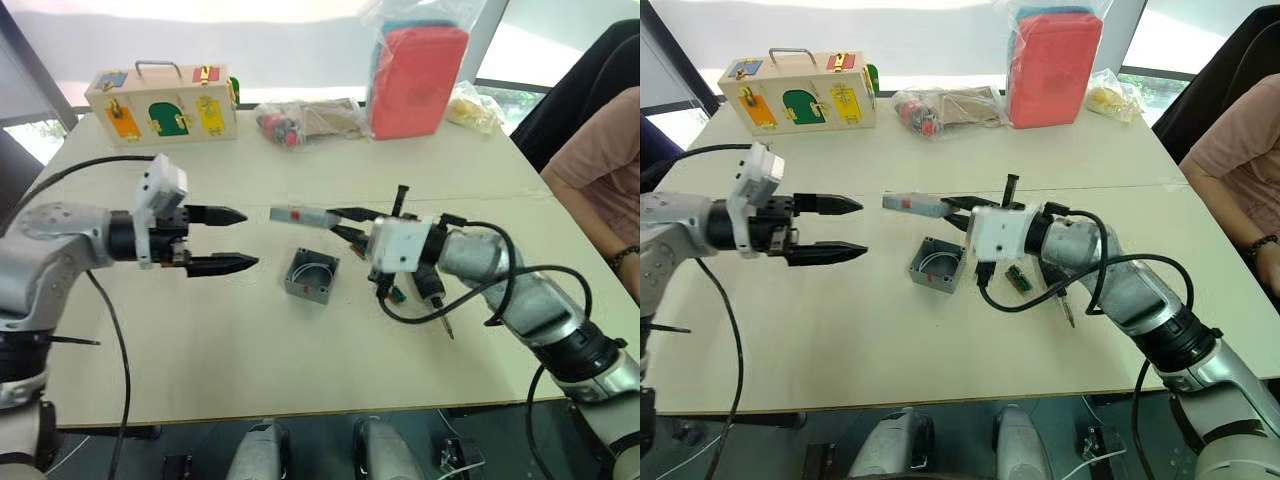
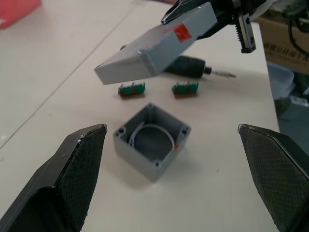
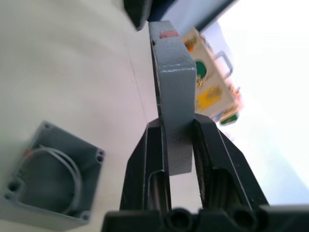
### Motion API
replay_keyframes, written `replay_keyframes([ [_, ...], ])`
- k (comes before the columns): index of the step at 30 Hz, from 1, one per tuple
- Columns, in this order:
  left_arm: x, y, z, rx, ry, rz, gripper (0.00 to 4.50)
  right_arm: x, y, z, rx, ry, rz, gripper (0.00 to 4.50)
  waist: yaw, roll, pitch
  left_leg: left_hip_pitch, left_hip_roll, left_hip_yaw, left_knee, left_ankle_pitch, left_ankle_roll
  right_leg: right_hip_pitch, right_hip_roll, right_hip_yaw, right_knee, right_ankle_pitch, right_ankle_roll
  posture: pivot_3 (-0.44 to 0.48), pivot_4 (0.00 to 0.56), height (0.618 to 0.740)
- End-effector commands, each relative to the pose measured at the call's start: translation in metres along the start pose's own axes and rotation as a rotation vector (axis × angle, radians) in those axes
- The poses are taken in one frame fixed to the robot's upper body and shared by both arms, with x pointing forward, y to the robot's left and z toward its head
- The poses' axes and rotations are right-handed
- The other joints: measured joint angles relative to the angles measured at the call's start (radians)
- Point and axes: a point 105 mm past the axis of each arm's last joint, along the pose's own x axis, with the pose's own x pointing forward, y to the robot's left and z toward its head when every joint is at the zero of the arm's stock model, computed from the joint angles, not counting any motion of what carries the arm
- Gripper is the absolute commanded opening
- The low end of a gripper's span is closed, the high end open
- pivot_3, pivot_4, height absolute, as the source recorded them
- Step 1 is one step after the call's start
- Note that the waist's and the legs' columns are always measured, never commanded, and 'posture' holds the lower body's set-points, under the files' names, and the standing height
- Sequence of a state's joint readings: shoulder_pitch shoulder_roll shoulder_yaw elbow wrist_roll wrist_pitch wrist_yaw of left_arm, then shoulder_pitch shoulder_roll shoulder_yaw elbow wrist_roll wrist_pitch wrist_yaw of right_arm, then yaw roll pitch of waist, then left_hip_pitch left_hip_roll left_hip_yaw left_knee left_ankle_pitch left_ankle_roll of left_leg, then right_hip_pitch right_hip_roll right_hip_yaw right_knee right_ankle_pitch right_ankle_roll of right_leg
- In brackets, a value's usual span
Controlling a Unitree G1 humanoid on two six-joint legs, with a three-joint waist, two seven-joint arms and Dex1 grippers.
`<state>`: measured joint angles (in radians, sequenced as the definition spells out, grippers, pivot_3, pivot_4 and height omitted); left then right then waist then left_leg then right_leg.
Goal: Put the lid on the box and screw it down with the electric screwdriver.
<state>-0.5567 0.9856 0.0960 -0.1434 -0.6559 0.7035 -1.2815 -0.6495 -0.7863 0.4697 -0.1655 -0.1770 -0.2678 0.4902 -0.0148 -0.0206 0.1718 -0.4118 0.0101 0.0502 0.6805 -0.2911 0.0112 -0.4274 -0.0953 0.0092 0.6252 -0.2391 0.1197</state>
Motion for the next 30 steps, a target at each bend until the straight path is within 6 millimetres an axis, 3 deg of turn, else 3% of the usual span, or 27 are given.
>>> replay_keyframes([
  [1,-0.008,0.005,0.005,0.062,0.028,-0.032,4.48,0.005,0.013,0.003,-0.321,-0.069,-0.015,0.15,0.001,0.000,0.000,0.000,0.000,0.001,0.000,0.000,0.000,0.000,0.000,0.000,0.000,-0.001,-0.001,0.000,0.150,0.730],
  [6,-0.009,0.012,0.003,0.080,0.043,-0.047,4.48,0.009,0.029,-0.010,-0.414,-0.066,-0.052,0.15,-0.002,0.000,0.001,0.000,0.000,0.001,0.000,0.002,-0.004,0.000,0.000,0.000,0.001,-0.001,-0.002,0.000,0.150,0.730],
  [16,-0.012,0.019,-0.006,0.100,0.077,-0.048,4.48,0.010,0.052,-0.021,-0.420,-0.043,-0.049,0.15,-0.003,0.000,0.001,0.000,0.000,0.001,0.000,0.002,-0.003,-0.001,0.000,0.000,0.003,0.000,0.000,0.000,0.150,0.730],
  [30,-0.011,0.020,-0.009,0.116,0.082,-0.044,4.48,0.006,0.060,-0.032,-0.393,-0.027,-0.034,0.15,-0.003,0.000,0.001,0.000,0.000,0.001,0.001,0.002,-0.003,-0.001,0.000,0.000,0.003,0.000,0.000,0.000,0.150,0.730],
])
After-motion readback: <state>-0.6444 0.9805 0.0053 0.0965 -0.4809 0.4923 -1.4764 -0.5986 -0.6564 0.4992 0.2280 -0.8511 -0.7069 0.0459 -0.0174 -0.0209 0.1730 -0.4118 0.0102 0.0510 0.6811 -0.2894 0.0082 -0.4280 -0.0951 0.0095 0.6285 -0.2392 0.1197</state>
